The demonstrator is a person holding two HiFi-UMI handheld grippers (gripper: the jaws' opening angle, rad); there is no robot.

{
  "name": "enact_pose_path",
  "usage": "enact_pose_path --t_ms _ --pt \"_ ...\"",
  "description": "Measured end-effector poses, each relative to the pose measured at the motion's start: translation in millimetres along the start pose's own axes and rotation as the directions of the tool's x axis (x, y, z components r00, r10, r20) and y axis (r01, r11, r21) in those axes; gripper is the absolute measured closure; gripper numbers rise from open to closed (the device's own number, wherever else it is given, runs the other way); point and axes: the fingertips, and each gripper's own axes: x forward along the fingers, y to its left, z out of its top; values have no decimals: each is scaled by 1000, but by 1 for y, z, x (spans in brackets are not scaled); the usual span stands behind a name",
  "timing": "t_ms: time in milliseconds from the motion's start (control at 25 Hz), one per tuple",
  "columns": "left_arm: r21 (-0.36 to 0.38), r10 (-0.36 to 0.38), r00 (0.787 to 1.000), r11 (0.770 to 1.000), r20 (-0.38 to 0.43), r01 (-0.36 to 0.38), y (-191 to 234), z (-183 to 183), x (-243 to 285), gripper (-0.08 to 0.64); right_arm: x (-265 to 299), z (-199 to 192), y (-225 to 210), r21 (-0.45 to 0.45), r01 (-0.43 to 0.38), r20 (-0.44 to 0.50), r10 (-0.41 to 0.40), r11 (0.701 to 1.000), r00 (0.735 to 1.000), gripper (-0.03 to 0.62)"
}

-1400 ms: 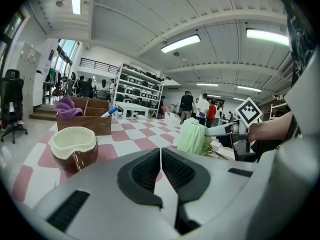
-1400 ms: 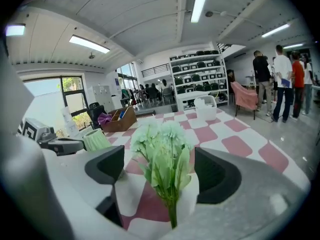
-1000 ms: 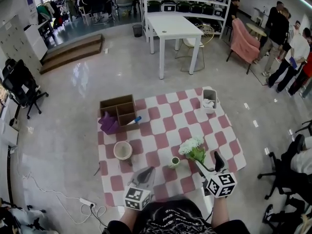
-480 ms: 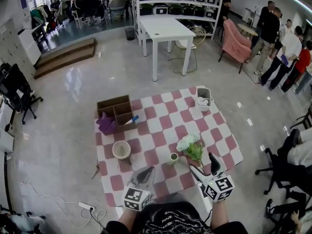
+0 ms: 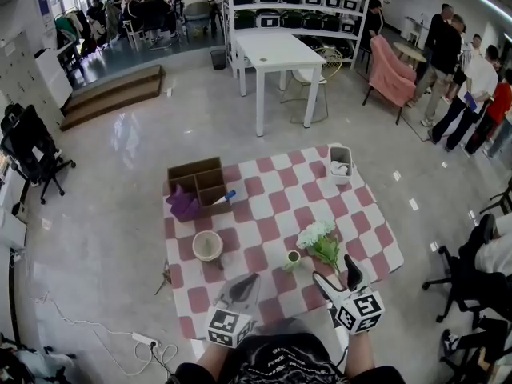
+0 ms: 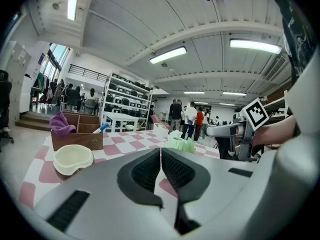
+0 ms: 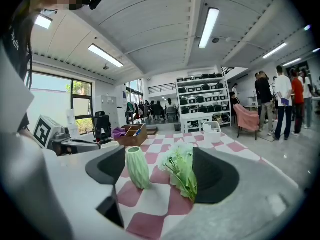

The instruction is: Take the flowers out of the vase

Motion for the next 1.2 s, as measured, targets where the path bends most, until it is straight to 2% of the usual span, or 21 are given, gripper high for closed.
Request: enact_pose_path --t_ms 160,480,680,880,1200 --pt "-3 0 1000 1000 8 0 2 1 0 545 2 -4 1 9 19 -3 -19 1000 1000 235" --pt "1 4 1000 1000 21 -4 4 6 1 545 -2 -3 -12 25 119 34 -120 993 992 481" --pt "2 4 1000 1000 24 -4 5 7 1 545 -1 -5 -13 1 151 23 -151 988 988 568" --pt "12 -11 1000 1000 22 11 3 5 3 545 -1 -13 -17 -3 203 -18 -203 979 979 586" --pt "17 -12 1000 1000 13 12 0 -1 4 545 2 -15 -10 -42 191 -22 -192 981 981 588"
